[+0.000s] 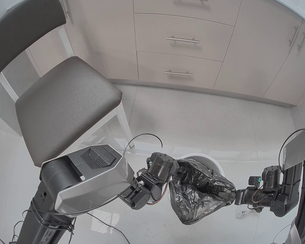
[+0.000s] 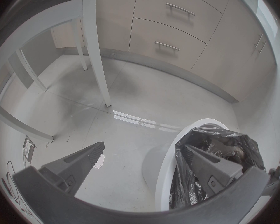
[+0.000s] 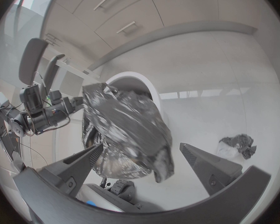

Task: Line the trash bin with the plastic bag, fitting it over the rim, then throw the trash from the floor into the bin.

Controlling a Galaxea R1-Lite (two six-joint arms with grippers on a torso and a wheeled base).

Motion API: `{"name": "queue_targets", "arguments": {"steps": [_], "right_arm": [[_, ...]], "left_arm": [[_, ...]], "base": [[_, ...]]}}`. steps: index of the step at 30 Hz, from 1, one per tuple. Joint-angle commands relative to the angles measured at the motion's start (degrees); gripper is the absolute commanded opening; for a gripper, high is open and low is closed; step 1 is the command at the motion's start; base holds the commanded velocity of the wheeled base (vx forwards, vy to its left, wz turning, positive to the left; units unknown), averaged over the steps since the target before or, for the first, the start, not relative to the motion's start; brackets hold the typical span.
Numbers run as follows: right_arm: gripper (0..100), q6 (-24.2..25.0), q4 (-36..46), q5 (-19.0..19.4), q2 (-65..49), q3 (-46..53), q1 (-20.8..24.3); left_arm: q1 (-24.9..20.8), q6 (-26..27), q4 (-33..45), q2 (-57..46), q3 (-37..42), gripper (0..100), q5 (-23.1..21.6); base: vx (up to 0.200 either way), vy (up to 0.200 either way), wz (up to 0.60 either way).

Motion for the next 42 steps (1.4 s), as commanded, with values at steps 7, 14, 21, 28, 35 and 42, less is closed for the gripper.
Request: {"name": "queue_targets", "arguments": {"steps": [7, 14, 21, 28, 35, 42], "right_arm": [[100, -2.5, -1.1, -8.2, -6.0, -5.5, 7.7], [100, -6.8, -1.1, -13.5, 0.4, -8.0, 11.2], [100, -11.4, -1.1, -17.6, 4.1, -12.3, 11.5], [100, -12.6, -1.1, -23.7, 3.8, -17.1, 10.3], [100, -12.8, -1.1, -26.0, 2.9, -21.6, 9.0], [100, -12.7, 1.8, -26.0, 3.9, -28.6, 6.3]], "left_arm": [[0.0, -0.1, -0.1, 0.0, 0.0, 100, 0.0], [0.0, -0.1, -0.1, 0.0, 0.0, 100, 0.0], [0.0, -0.4, -0.1, 0.0, 0.0, 100, 0.0], [-0.4, -0.5, -0.2, -0.1, 0.1, 100, 0.0], [-0.4, -0.5, -0.2, 0.0, 0.0, 100, 0.0], [-0.4, -0.6, -0.2, -0.1, 0.0, 100, 0.0]], "base": [[0.000, 0.000, 0.00], [0.000, 0.000, 0.00], [0.000, 0.000, 0.00], [0.000, 0.000, 0.00], [0.000, 0.000, 0.00], [0.000, 0.000, 0.00]]}}
